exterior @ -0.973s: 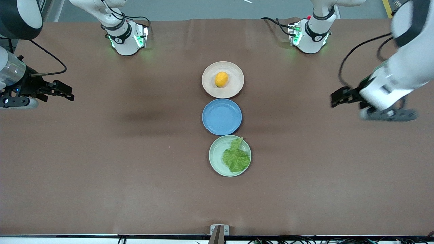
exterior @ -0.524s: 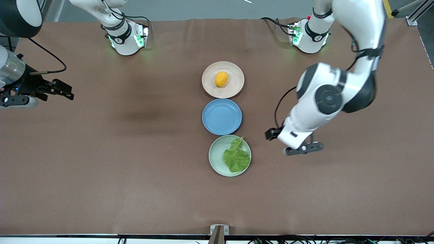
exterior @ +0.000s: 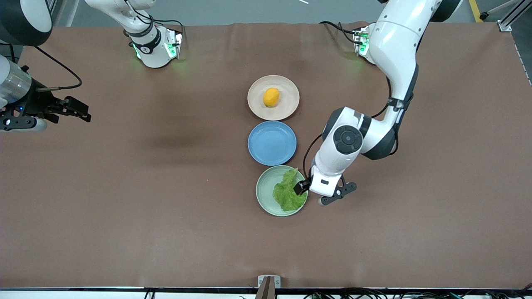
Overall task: Pick lemon and lettuce from plates
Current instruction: 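Reach the left gripper down to the lettuce leaf on the green plate, then grasp the lettuce with the left gripper while the right gripper reaches the lemon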
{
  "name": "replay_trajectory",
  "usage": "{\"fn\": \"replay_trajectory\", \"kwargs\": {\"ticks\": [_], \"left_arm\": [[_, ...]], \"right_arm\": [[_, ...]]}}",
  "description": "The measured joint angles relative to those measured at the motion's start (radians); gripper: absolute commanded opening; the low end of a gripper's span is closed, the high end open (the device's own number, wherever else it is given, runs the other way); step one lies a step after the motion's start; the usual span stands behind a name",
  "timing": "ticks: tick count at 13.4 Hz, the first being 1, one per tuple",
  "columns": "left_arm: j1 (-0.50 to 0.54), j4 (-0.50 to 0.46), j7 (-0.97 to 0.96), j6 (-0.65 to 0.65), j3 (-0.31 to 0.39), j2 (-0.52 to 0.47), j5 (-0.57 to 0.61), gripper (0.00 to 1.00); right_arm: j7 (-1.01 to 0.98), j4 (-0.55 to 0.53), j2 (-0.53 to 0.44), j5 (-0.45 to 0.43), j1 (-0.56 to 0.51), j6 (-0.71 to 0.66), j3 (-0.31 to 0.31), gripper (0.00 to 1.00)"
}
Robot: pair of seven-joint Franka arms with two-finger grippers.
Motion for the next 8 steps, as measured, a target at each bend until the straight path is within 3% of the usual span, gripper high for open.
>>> {"fn": "replay_trajectory", "kwargs": {"ticks": [3, 8], "left_arm": [[-0.027, 0.016, -0.066, 0.062, -0.001, 0.049, 0.0, 0.97], [-0.049, 0.019, -0.073, 0.067, -0.001, 0.091, 0.0, 0.77]], "right_arm": [[0.0, 0.02, 0.0, 0.0, 0.0, -0.006, 0.003, 1.0], [0.0, 0.054, 0.075, 0.0, 0.0, -0.006, 0.002, 1.0]]}}
